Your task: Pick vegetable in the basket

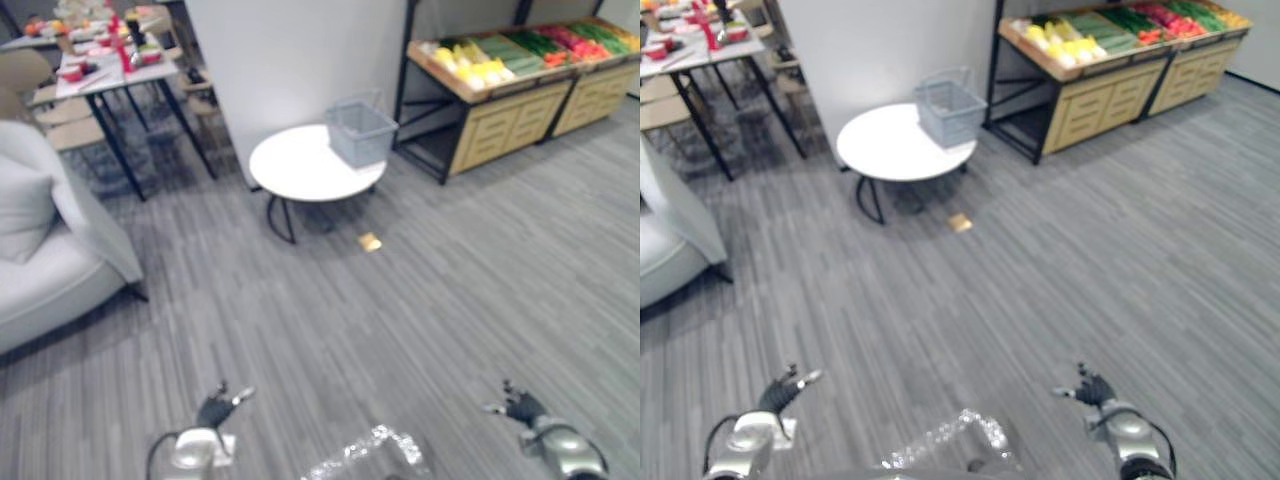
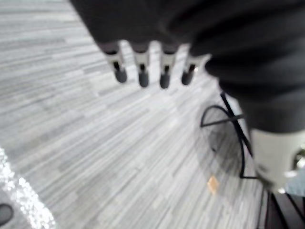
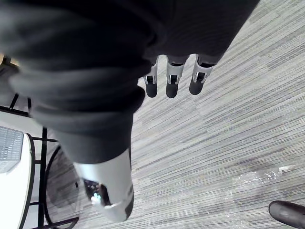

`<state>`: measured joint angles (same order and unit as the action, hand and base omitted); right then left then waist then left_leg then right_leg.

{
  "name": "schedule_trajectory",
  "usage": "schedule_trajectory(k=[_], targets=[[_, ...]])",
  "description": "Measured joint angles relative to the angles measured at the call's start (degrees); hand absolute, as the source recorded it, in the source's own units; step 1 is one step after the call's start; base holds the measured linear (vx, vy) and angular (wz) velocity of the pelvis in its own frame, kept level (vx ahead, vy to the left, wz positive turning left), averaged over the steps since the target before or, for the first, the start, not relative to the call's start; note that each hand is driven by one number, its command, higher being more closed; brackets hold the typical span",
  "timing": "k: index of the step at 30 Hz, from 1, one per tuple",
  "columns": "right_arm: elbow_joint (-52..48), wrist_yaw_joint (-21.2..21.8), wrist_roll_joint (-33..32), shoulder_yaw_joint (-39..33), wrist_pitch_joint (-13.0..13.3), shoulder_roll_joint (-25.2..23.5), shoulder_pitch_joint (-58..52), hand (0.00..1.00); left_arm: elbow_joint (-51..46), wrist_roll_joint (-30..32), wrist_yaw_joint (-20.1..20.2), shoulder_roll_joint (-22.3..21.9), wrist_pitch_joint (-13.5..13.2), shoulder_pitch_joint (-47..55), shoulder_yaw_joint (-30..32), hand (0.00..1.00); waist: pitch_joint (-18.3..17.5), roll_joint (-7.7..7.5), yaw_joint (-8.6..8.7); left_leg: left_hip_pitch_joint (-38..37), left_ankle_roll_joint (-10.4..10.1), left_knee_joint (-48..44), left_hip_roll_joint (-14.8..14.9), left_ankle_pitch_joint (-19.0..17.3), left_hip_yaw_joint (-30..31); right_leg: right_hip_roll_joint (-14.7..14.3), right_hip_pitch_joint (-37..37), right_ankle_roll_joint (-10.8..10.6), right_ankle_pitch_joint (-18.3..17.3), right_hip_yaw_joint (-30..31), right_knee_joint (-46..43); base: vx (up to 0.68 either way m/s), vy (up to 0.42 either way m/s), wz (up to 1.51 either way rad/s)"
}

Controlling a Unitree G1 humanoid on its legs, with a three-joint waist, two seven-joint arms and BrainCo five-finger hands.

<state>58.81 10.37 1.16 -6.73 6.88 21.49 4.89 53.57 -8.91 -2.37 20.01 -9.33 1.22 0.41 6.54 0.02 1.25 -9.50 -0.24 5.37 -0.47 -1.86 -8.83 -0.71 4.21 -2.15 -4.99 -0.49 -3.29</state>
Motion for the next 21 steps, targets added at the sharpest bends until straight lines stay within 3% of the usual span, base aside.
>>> schedule_trajectory(k=[6, 21], targets=[[-0.01, 0.01, -0.10, 0.08, 0.02, -0.08, -0.20, 0.00, 0.07, -0.07, 0.49, -2.59, -0.03, 1.43, 0.03, 0.00, 0.00, -0.01, 0.02, -0.26, 0.04, 0.01, -0.01, 0.03, 0.14, 0.12, -0.04, -0.03, -0.37, -0.55, -0.92, -0.03, -0.014, 0.03], [0.01, 0.14, -0.08, 0.02, -0.37, -2.49, -2.39, 0.00, 0.08, -2.11, 0.88, -3.09, -0.20, 1.53, 0.07, 0.00, -0.48, -0.49, 0.11, -0.67, 0.29, 0.00, -0.01, 0.23, 0.29, 0.18, 0.21, -0.05, -0.34, -0.78, -0.54, 0.00, -0.001, 0.00]])
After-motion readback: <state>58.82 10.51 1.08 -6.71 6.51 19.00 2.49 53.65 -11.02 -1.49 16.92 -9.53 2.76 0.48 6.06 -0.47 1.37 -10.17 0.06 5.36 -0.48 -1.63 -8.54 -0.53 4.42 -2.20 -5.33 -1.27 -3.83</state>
